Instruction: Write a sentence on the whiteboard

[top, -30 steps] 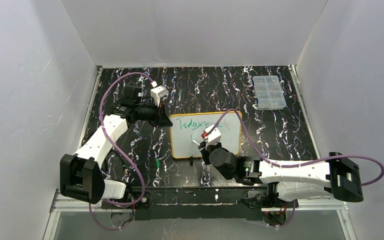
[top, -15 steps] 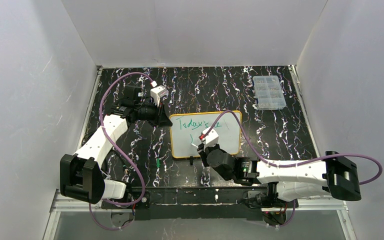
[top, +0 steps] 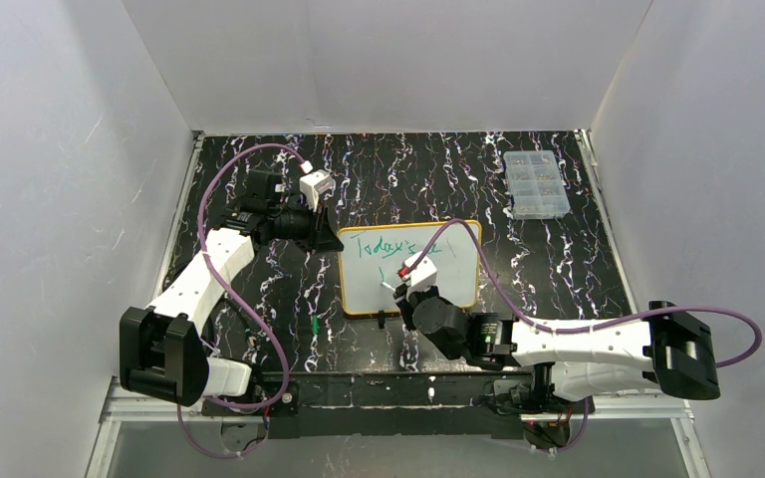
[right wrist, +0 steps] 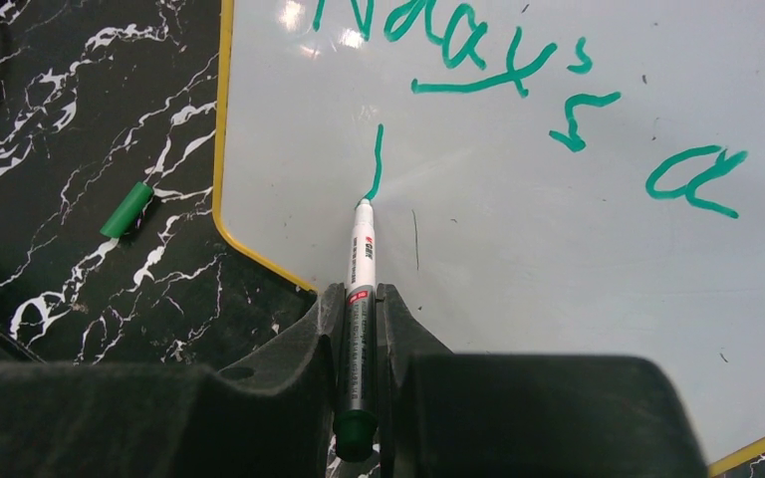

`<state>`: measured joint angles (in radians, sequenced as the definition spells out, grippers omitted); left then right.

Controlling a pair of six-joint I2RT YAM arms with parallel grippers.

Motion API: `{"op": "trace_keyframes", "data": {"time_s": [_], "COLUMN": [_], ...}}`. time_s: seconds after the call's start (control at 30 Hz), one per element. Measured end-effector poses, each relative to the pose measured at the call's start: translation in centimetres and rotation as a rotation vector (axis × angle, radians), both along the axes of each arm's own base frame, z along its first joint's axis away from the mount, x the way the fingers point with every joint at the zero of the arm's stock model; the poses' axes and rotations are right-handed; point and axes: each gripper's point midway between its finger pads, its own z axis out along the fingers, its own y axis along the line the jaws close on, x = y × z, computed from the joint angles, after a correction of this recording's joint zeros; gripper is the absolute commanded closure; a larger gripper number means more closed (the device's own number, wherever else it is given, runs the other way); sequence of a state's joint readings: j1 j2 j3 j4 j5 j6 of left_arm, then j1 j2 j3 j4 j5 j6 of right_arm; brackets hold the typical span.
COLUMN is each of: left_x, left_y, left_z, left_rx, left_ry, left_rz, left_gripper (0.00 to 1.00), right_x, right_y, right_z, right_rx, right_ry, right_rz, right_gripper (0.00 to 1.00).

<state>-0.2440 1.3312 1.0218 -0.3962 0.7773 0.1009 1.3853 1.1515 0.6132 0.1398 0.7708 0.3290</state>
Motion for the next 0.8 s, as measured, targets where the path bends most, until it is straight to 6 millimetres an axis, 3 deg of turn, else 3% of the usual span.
{"op": "trace_keyframes", "data": {"time_s": [0.37,0.8], "left_x": [0.0,0.0], "left_y": [0.0,0.0], "left_z": [0.0,0.0], "left_rx": [0.0,0.0], "left_ry": [0.001,0.001], "left_rz": [-0.001,0.0], "left_gripper": [1.0,1.0], "right_x": [0.9,0.6], "right_y": [-1.2,-1.9], "right_z": [2.0,1.2], "right_rx": [0.036,0.025], "right_ry": [-0.053,-0.02], "right_rz": [-0.069,-0.083], "right_gripper": [0.99,0.99]}}
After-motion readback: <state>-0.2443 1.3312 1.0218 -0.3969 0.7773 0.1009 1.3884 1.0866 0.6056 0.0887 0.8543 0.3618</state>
